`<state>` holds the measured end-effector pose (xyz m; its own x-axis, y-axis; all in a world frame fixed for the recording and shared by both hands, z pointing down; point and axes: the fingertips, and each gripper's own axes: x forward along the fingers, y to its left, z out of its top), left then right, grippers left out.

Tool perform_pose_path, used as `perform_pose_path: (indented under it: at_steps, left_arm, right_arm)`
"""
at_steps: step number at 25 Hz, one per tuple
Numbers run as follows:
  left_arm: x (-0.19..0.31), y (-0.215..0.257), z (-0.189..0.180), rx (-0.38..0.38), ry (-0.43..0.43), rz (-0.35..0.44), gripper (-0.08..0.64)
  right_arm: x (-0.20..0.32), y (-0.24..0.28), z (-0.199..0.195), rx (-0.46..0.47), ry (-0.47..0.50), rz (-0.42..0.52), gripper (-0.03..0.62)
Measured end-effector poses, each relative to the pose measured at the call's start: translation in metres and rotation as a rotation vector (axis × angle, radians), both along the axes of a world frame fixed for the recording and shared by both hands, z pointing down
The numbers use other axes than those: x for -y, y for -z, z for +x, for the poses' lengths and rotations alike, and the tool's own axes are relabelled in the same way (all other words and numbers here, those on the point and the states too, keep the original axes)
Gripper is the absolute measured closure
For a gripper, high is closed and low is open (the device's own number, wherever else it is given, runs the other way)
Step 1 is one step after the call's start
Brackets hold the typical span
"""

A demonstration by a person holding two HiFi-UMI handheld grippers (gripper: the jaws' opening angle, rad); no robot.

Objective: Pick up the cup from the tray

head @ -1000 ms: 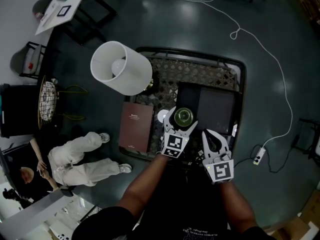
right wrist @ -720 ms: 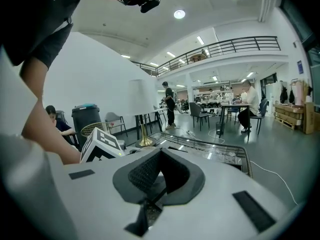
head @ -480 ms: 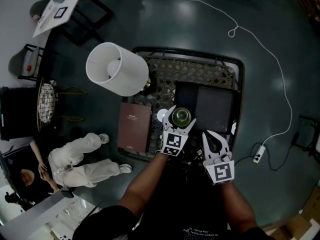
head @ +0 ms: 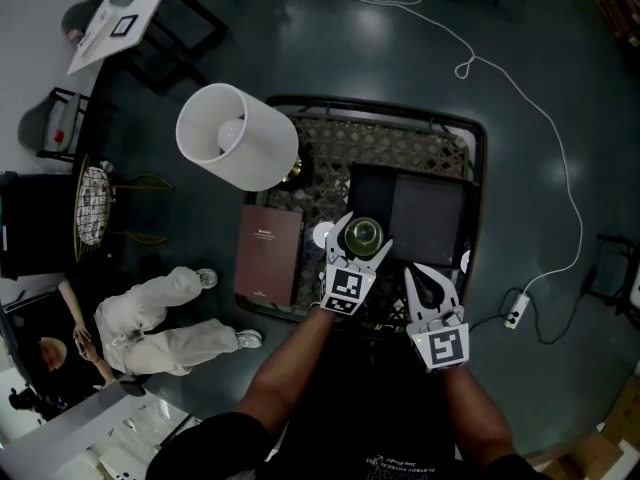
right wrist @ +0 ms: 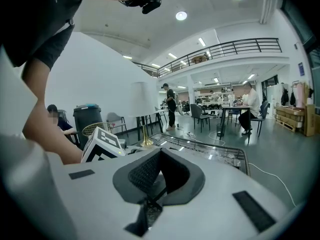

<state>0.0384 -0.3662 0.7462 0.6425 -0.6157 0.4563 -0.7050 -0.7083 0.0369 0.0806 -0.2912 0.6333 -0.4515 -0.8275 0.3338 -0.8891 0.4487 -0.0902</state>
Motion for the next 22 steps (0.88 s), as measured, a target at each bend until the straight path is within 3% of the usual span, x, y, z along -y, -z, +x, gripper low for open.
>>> perform_pose_path:
  at_steps: [11, 22]
  left_arm:
    - [-0.026, 0.071, 0.009, -0.050, -0.042, 0.066, 0.164]
    - [-0.068, 0.167, 0.006, -0.053, -0.030, 0.180, 0.164]
  right_arm:
    - [-0.018, 0.024, 0.006, 0.010, 0.002, 0.058, 0.594]
    - [-0.035, 0.088, 0.028, 0.009, 0.001, 0.162, 0.594]
